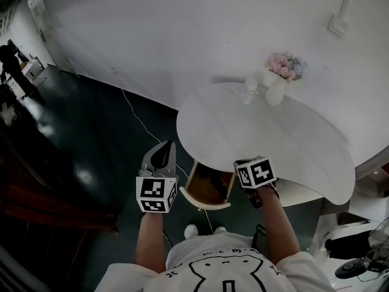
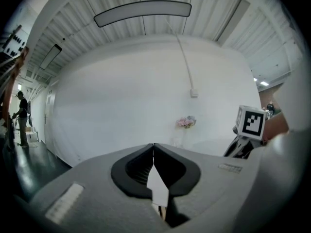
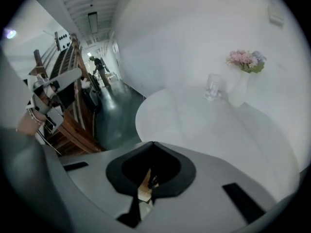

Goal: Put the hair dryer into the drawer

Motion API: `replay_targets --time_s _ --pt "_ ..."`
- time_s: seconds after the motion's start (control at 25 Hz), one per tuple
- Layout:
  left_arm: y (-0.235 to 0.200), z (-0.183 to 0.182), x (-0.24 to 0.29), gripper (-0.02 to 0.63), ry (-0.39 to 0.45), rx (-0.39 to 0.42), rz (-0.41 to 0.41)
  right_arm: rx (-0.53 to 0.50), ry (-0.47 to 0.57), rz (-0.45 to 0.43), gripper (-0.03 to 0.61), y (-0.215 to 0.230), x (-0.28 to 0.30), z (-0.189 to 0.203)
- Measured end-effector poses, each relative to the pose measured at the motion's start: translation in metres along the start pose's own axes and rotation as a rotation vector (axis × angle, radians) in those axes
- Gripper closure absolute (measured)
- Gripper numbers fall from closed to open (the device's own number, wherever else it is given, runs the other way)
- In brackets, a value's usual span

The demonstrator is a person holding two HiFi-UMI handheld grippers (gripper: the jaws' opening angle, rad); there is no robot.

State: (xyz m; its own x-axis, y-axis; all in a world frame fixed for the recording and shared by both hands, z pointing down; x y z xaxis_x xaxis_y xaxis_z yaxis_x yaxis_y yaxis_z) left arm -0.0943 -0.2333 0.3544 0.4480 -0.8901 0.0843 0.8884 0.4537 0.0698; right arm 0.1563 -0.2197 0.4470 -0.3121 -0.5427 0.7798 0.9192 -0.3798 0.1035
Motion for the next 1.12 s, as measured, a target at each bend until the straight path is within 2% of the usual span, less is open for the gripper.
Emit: replay_targets --time_s 0.24,0.36,0.44,0.6,0.72,0.8,0.88,1.0,1.12 --pt "0.015 -0.029 0.0 0.598 0.052 0.043 0.003 0.011 0.227 -0.054 0.58 -0.001 -0.046 -0.029" --pt "0.022 -0.045 -0.001 0.598 0.08 0.075 0.015 -0.013 0.389 -0.07 0.58 -0.005 -0.076 -0.046" --pt "0.026 -0.055 -0.001 0.598 0.102 0.085 0.018 -0.076 0.517 -0.048 0.58 -0.009 -0.098 -0.058" --pt "0.033 -0.071 0.0 0.598 0.146 0.1 0.019 -0.223 0.743 0.089 0.58 -0.009 -0.135 -0.074" --pt "0.037 -0.08 0.002 0.598 0.166 0.111 0.02 -0.266 0.884 0.139 0.58 -0.009 -0.159 -0.082" --pt "0.037 -0.087 0.001 0.598 0.18 0.117 0.017 -0.284 0.98 0.134 0.581 -0.011 -0.175 -0.086" --pt "0.036 -0.093 0.0 0.598 0.197 0.123 0.007 -0.303 1.069 0.085 0.581 -0.014 -0.19 -0.089" --pt "0.033 -0.103 -0.001 0.598 0.219 0.14 -0.011 -0.272 1.18 0.017 0.58 -0.014 -0.21 -0.09" --pt "0.028 -0.114 -0.004 0.598 0.243 0.16 -0.027 -0.277 1.239 0.074 0.58 -0.011 -0.231 -0.091"
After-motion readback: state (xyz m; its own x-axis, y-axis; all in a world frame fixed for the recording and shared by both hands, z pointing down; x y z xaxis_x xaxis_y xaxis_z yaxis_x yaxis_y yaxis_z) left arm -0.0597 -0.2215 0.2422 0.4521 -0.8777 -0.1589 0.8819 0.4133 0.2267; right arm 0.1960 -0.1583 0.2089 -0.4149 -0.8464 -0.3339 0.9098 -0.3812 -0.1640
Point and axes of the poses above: the fingertips, and each gripper's own axes: x forward along the fingers, y to its right, z out of its underside, the point moved 6 cm from there along -x, backward along the fingers, and after that the axes turned 1 degree about -z, right-handed, at the moved point
